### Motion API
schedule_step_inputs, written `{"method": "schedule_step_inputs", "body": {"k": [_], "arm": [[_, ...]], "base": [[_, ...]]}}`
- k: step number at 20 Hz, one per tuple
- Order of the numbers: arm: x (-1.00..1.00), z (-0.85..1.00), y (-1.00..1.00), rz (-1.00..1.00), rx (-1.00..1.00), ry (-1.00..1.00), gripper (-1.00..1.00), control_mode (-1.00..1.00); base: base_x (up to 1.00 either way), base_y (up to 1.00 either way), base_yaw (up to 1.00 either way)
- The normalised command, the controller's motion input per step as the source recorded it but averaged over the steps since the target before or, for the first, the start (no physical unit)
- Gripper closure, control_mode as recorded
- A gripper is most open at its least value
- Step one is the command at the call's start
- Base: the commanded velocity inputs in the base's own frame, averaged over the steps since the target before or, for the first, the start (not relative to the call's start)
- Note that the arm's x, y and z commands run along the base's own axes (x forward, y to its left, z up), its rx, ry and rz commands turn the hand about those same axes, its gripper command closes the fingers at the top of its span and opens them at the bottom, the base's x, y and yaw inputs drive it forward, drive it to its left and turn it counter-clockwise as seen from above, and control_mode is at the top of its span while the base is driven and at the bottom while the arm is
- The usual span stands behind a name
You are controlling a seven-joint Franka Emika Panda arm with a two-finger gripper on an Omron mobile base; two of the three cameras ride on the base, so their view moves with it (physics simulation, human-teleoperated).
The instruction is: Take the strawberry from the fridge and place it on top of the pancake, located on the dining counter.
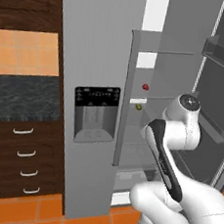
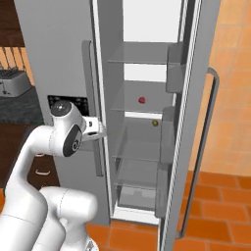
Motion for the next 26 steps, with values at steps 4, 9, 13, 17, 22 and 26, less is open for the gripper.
{"method": "schedule_step_inputs", "body": {"k": [4,9,13,17,22,26], "arm": [[0.00,0.00,0.00,0.00,0.00,0.00,-1.00,1.00],[0.00,0.00,0.00,0.00,0.00,0.00,-1.00,1.00],[0.00,0.00,0.00,0.00,0.00,0.00,-1.00,1.00],[0.00,0.00,0.00,0.00,0.00,0.00,-1.00,1.00],[0.00,0.00,0.00,0.00,0.00,0.00,-1.00,1.00],[0.00,0.00,0.00,0.00,0.00,0.00,-1.00,1.00]], "base": [[0.59,0.14,-0.29],[0.63,0.13,-0.23],[0.53,0.00,-0.24],[0.42,0.00,-0.28],[0.37,-0.15,-0.09],[0.36,-0.45,0.16]]}}
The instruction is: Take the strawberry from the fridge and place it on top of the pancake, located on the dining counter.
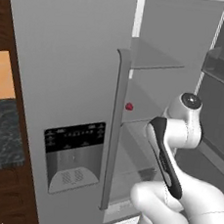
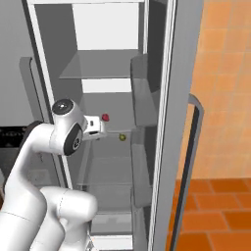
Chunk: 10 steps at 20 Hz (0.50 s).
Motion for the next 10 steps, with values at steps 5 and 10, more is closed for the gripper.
{"method": "schedule_step_inputs", "body": {"k": [5,10], "arm": [[0.00,0.00,0.00,0.00,0.00,0.00,-1.00,1.00],[0.00,0.00,0.00,0.00,0.00,0.00,-1.00,1.00]], "base": [[0.58,-0.08,0.20],[0.57,-0.19,0.19]]}}
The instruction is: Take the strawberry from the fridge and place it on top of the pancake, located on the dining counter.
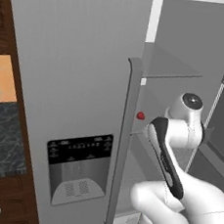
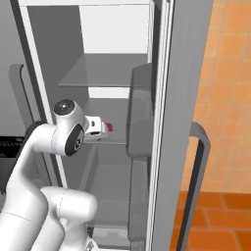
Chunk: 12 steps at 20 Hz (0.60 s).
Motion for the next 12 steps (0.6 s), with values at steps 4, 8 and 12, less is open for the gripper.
{"method": "schedule_step_inputs", "body": {"k": [4,8,12], "arm": [[0.64,0.02,-0.42,0.18,0.13,-0.06,-1.00,-1.00],[0.86,0.00,-0.09,0.03,0.08,0.01,-1.00,-1.00],[0.96,-0.02,0.04,0.00,0.04,0.08,-1.00,-1.00]], "base": [[0.00,0.00,0.00],[0.00,0.00,0.00],[0.00,0.00,0.00]]}}
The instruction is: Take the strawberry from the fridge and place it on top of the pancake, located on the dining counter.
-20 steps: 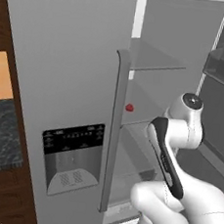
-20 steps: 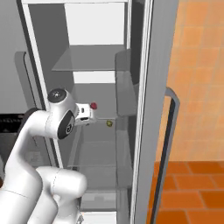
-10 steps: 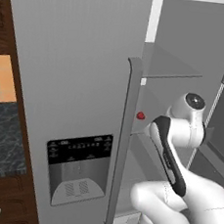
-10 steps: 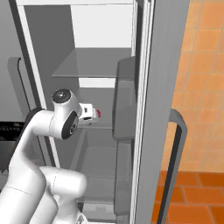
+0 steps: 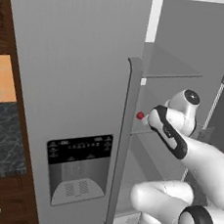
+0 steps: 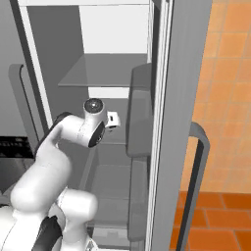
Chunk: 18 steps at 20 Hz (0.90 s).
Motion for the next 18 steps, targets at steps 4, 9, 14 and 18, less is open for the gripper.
{"method": "schedule_step_inputs", "body": {"k": [4,9,14,18], "arm": [[0.88,-0.25,0.01,0.00,0.00,0.14,-1.00,-1.00],[0.78,-0.50,0.02,0.00,0.00,0.04,-1.00,-1.00],[0.59,-0.44,0.06,0.00,0.00,-0.01,-1.00,-1.00],[0.52,-0.33,0.02,0.00,0.00,0.00,-1.00,-1.00]], "base": [[0.00,0.00,0.00],[0.00,0.00,0.00],[0.00,0.00,0.00],[0.00,0.00,0.00]]}}
